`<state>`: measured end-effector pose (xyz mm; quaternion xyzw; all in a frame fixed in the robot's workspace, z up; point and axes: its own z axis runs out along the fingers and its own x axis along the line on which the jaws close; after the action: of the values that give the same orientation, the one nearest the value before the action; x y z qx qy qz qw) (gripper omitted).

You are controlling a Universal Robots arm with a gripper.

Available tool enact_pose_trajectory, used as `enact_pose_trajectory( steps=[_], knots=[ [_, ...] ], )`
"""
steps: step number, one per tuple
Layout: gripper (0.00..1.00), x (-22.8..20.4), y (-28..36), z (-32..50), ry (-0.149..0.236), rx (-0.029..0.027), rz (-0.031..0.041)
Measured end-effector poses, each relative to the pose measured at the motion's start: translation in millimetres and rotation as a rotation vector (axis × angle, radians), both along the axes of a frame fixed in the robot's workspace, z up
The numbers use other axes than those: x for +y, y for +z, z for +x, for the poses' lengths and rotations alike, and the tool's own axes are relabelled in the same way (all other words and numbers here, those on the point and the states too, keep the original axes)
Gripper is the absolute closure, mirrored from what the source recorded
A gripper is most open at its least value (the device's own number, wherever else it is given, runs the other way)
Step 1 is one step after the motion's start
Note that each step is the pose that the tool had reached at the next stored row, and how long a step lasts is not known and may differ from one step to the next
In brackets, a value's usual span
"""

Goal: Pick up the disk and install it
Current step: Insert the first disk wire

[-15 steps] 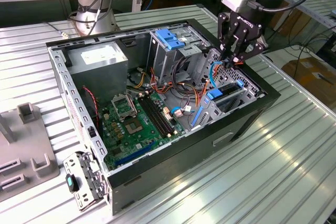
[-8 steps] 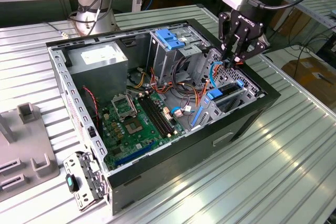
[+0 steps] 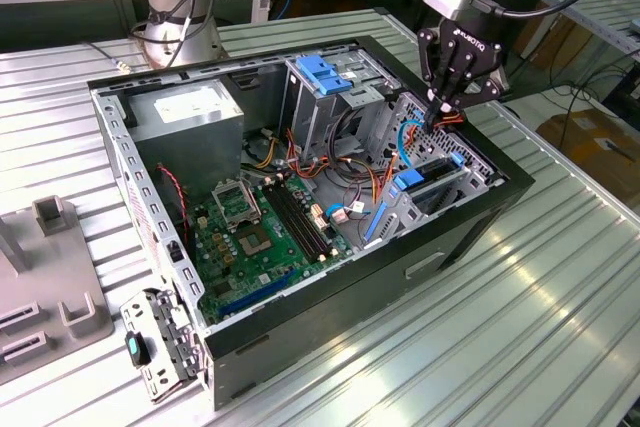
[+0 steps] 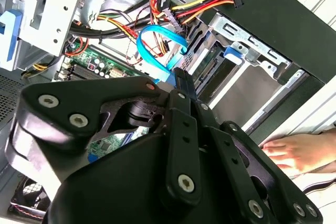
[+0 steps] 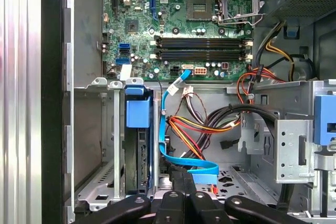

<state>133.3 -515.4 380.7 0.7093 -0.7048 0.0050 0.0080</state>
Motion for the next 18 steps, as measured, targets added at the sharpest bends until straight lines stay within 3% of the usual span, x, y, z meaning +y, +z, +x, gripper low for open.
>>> enact_pose_trajectory(
  steps=[3,5,6,7,16,18],
  knots=[
    [0.89,0.0,0.0,0.0,0.0,0.0,-0.0005],
    [0.76,0.0,0.0,0.0,0.0,0.0,-0.0011],
    [0.76,0.0,0.0,0.0,0.0,0.0,-0.0013],
    [0.7,0.0,0.0,0.0,0.0,0.0,-0.0015],
    [0.71,-1.4,-2.9,-0.1,0.0,0.0,-0.0021],
    [0.84,-1.4,-2.9,-0.1,0.0,0.0,-0.0021]
  ],
)
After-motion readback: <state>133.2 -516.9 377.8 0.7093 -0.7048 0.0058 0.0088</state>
